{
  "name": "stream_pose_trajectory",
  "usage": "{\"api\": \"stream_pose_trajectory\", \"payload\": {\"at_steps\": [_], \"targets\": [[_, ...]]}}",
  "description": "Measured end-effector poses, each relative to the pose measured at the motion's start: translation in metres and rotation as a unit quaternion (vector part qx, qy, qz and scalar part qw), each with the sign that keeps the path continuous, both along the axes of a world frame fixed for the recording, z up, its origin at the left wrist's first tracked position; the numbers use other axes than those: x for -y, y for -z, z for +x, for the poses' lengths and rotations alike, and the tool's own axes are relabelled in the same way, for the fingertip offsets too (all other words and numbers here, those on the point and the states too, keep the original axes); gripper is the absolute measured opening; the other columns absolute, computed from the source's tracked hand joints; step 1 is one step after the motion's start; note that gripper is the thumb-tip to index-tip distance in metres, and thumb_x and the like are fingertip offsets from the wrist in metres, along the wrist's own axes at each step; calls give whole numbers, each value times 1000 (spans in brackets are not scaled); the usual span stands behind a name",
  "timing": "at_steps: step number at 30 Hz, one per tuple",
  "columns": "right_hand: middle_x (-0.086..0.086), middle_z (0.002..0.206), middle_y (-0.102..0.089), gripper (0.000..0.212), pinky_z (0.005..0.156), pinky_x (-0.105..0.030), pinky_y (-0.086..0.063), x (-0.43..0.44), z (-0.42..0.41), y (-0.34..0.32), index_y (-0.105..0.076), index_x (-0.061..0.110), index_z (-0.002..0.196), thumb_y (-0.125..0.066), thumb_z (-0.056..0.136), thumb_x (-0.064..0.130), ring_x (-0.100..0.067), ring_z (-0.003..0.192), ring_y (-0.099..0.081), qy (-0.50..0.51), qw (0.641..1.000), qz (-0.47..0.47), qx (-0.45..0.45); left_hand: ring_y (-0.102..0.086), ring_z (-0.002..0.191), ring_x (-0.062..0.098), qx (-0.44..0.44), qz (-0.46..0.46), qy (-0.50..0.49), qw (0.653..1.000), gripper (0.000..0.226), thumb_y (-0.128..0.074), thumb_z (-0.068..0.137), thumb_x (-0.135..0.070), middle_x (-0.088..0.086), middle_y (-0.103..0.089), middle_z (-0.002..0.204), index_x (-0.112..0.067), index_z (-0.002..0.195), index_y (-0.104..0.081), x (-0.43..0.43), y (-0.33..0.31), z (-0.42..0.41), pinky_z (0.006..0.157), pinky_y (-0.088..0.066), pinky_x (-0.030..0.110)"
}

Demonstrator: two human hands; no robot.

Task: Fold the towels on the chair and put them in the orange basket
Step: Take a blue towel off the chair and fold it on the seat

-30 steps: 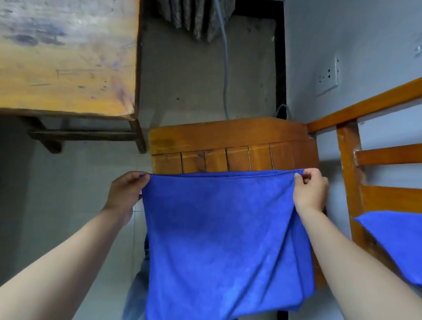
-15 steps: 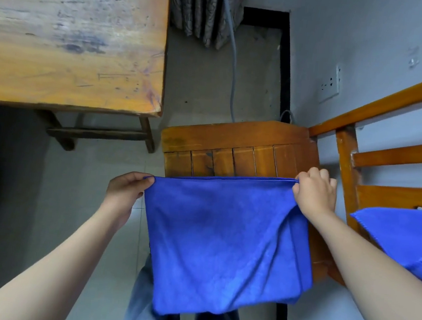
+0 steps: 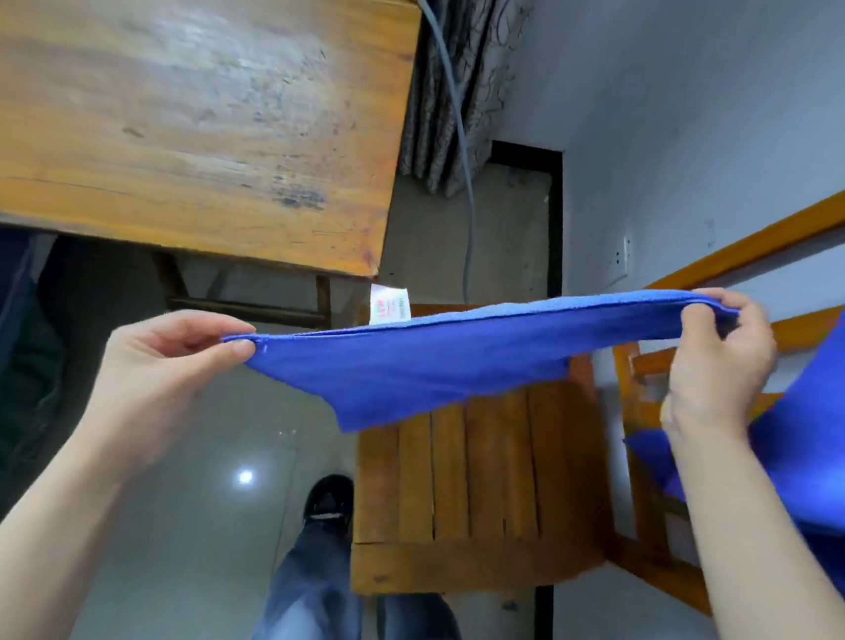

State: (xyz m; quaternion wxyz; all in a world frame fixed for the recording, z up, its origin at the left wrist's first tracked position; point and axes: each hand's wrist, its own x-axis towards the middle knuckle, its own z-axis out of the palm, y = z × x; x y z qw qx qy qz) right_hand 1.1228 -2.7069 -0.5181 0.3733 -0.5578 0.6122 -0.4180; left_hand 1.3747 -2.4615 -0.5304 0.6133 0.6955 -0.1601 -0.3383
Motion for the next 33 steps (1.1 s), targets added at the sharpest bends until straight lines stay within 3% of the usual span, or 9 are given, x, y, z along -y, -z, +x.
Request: {"api": "stream_pose_trajectory", "payload": {"at_steps": [2, 4, 6, 8, 11, 16, 19, 27, 33], "targets": [[12, 75, -46, 27, 54, -1, -35, -7, -4, -15, -43, 28, 72, -43, 84, 4, 17, 55, -49, 20, 999, -11, 38, -56, 49, -2, 14, -11, -5, 1000, 33, -68, 72, 3, -10, -66, 54, -28, 60, -74, -2, -11, -7, 51, -41, 6], [10, 70, -43, 16, 53, -6, -34, -14, -10, -14, -42, 27, 69, -40, 74, 12, 8, 53, -46, 36, 997, -13, 62, -57, 50, -2, -18, -31, 17, 999, 9, -82, 56, -25, -9, -67, 56, -26, 62, -75, -7, -18, -13, 50, -41, 6], [7, 67, -42, 13, 51, -10, -32, -22, -19, -5, -42, 26, 66, -39, 68, 13, 3, 52, -41, 46, 997, -9, 53, -59, 53, -2, -28, -23, 39, 999, 36, -88, 36, -44, -8, -69, 59, -25, 64, -75, -16, -14, -16, 52, -43, 7], [5, 66, -41, 14, 51, -9, -33, -36, -29, 10, -41, 25, 65, -38, 68, 12, 6, 52, -43, 31, 999, -7, 20, -59, 53, -1, -48, 0, 42, 998, 11, -84, 56, -25, -7, -69, 58, -25, 63, -75, -26, -2, -18, 54, -44, 7], [6, 66, -44, 10, 52, -11, -33, -66, -46, 40, -42, 21, 66, -36, 68, 12, 6, 56, -47, -17, 998, 22, -51, -58, 52, -2, -43, 89, 65, 993, 40, -61, 75, 15, -9, -67, 57, -20, 58, -73, -47, 38, -28, 53, -44, 6], [-9, 71, -52, 9, 62, -31, -29, -112, -88, 121, -49, 9, 78, -47, 85, 5, -29, 71, -48, -124, 934, 203, -266, -55, 48, -7, -82, 247, 62, 964, 22, -65, 76, 13, -11, -65, 52, -8, 66, -66, -81, 106, -62, 52, -39, 1], [-9, 71, -53, 10, 67, -36, -37, -128, -109, 154, -50, 10, 77, -49, 84, 3, -32, 75, -51, -172, 887, 289, -316, -56, 51, -7, -94, 294, 30, 951, 18, -66, 77, 9, -3, -66, 62, -7, 70, -65, -98, 132, -78, 52, -38, 0], [-13, 84, -54, 10, 64, -31, -33, -122, -115, 154, -50, 2, 84, -44, 85, -7, -27, 80, -48, -130, 900, 333, -248, -56, 62, 9, -115, 311, 17, 943, 16, -66, 77, 8, -5, -64, 60, -6, 72, -65, -98, 139, -90, 51, -39, 0], [-13, 95, -59, 16, 74, -27, -35, -104, -102, 154, -57, 2, 103, -44, 92, 2, -29, 87, -51, -63, 934, 242, -257, -55, 51, -9, -67, 271, -9, 960, 22, -66, 78, 7, -1, -62, 68, -13, 70, -64, -45, 129, -75, 54, -40, 0]]}}
